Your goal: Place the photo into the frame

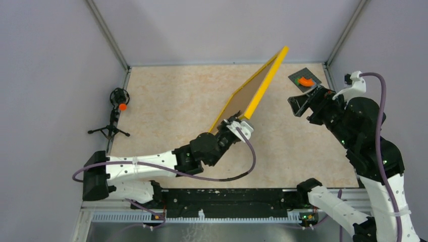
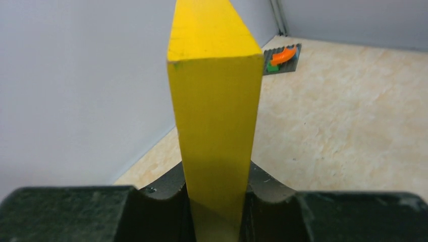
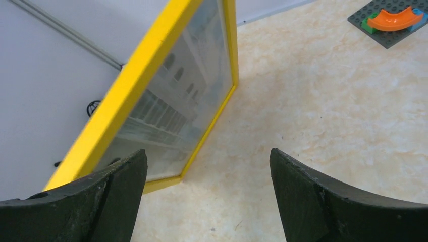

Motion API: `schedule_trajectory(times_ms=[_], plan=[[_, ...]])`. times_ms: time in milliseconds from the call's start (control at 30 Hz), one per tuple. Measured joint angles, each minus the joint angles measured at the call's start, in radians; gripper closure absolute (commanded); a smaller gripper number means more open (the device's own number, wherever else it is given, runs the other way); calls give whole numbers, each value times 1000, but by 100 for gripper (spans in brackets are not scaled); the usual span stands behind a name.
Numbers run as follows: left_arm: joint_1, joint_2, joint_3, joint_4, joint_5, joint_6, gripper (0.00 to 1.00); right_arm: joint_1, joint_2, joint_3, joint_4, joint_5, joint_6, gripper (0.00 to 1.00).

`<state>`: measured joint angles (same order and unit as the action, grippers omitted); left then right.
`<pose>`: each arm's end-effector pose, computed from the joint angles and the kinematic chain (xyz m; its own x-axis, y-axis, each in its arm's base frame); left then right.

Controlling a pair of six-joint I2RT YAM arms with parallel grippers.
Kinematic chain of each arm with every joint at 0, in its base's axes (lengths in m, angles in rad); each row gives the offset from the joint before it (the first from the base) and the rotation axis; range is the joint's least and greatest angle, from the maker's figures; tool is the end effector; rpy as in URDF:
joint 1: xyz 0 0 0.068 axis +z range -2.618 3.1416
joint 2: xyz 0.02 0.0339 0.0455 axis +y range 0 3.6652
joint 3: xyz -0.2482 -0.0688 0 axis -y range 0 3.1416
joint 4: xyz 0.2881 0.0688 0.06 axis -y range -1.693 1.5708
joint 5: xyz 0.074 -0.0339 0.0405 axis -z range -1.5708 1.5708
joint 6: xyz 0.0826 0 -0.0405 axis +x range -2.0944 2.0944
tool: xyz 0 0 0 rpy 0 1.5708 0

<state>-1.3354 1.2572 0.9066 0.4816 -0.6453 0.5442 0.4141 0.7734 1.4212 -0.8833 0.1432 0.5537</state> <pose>0.1354 -0.3515 0.3253 0.3563 0.2880 -0.8889 0.5299 0.7213 0.4461 0.1763 0.0646 0.4722 -0.3243 0.4260 -0.8446 -0.1184 0.8676 0.4830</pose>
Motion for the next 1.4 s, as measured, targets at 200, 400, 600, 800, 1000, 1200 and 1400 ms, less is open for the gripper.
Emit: schedule_trajectory(times_ms=[200,400,600,800,1000,1200,1400], plan=[[154,-58,34,-51,138,-275,100,0,0,1,0,43,-1,12],[386,-108,34,-91,274,-665,100,0,-1,0,0,75,-3,12],[508,-163,-132,26,293,-976,100,0,-13,-43,9,86,-5,12],[523,-114,-378,274,214,-1319,100,0,-8,-119,17,82,-5,12],[467,69,-464,467,95,-1603,100,0,-5,-146,32,72,-4,12],[325,351,-475,676,-48,-1792,100,0,-2,-185,49,47,-4,12],[285,536,-432,818,-96,-1867,100,0,2,-213,53,29,-4,12]])
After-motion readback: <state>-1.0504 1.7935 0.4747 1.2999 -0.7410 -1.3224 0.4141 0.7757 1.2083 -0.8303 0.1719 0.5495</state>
